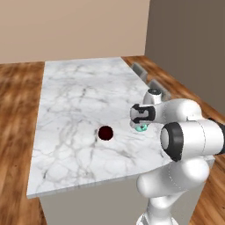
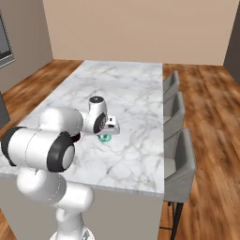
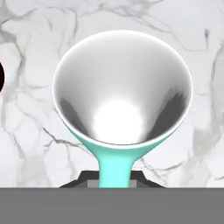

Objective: Clear the mugs and bowl far away from the sink.

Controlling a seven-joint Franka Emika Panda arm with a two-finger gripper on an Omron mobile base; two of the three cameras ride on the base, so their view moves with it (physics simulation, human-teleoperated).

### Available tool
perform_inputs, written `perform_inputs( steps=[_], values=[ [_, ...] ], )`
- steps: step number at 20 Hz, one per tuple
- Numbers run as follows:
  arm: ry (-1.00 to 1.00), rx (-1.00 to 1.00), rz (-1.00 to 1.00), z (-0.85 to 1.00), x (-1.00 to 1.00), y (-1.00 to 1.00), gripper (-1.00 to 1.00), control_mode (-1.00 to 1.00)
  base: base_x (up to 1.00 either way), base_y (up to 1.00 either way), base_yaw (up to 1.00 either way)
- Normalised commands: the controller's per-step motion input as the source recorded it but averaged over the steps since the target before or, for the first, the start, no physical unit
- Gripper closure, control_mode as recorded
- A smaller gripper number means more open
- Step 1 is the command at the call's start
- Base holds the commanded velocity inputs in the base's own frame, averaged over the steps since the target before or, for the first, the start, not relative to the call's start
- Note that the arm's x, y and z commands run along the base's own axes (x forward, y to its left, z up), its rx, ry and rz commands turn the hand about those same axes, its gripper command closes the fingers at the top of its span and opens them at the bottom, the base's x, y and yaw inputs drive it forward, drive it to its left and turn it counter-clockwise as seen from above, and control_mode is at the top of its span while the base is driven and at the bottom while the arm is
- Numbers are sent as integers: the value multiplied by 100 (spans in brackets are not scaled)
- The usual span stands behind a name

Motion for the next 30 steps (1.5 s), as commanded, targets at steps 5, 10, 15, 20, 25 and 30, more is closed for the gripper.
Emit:
perform_inputs(
  steps=[5,10,15,20,25,30],
  values=[
    [0,0,4,-42,26,0,100,-100,0,0,0],
    [0,0,5,-36,19,0,100,-100,0,0,0],
    [0,0,4,-35,17,1,100,-100,0,0,0],
    [0,0,3,-33,11,6,-100,-100,0,0,0],
    [12,2,2,-2,0,0,-100,-100,0,0,0],
    [5,5,0,7,-3,-4,-100,-100,0,0,0]
  ],
)
